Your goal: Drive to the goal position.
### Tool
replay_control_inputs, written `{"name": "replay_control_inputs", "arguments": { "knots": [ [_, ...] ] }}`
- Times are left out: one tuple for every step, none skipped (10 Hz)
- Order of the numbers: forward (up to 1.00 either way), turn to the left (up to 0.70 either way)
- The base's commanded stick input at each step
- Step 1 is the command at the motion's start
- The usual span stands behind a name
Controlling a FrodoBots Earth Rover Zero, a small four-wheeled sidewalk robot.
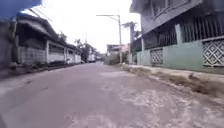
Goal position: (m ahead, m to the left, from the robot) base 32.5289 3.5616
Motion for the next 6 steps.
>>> {"name": "replay_control_inputs", "arguments": {
  "knots": [
    [0.85,0.03],
    [0.85,0.01],
    [0.85,0.00],
    [0.85,0.00],
    [0.85,0.00],
    [0.85,0.00]
  ]
}}
